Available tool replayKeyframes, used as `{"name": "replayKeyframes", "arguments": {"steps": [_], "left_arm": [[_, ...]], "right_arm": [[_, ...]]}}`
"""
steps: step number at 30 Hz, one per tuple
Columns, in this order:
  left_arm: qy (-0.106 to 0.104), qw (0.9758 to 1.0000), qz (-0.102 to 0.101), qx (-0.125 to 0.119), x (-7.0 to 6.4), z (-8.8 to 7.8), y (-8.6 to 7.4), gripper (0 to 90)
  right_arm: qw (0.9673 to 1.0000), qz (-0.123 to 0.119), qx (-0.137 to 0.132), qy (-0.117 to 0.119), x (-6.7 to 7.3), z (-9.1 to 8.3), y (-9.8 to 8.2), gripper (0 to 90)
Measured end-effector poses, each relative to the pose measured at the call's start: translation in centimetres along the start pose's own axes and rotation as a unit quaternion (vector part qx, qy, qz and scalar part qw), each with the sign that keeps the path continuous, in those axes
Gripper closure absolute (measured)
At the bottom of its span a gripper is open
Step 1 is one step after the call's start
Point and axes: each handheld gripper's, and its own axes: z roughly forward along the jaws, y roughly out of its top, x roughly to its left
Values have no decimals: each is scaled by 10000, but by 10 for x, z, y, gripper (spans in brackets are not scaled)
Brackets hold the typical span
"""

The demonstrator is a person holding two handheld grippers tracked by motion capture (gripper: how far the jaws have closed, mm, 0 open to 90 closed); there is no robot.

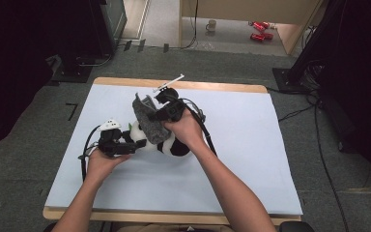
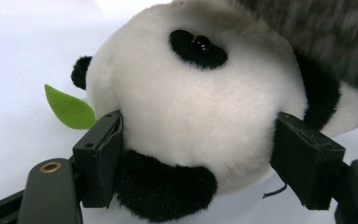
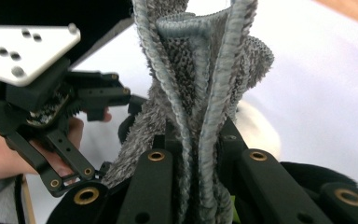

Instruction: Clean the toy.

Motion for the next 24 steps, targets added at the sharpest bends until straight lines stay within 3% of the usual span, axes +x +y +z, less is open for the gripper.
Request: {"name": "replayKeyframes", "arguments": {"steps": [5,8,11,24], "left_arm": [[59,9999,74,120,-1,0,0,244],[29,9999,85,136,0,-1,0,245],[21,10000,46,62,-1,-1,1,247],[-35,10000,-42,-26,1,-1,0,249]], "right_arm": [[9994,-132,323,41,14,25,-2,806],[9990,-164,422,1,15,31,-3,806],[9990,-214,393,-89,10,26,-4,806],[9992,181,126,-329,-27,-15,-12,808]]}}
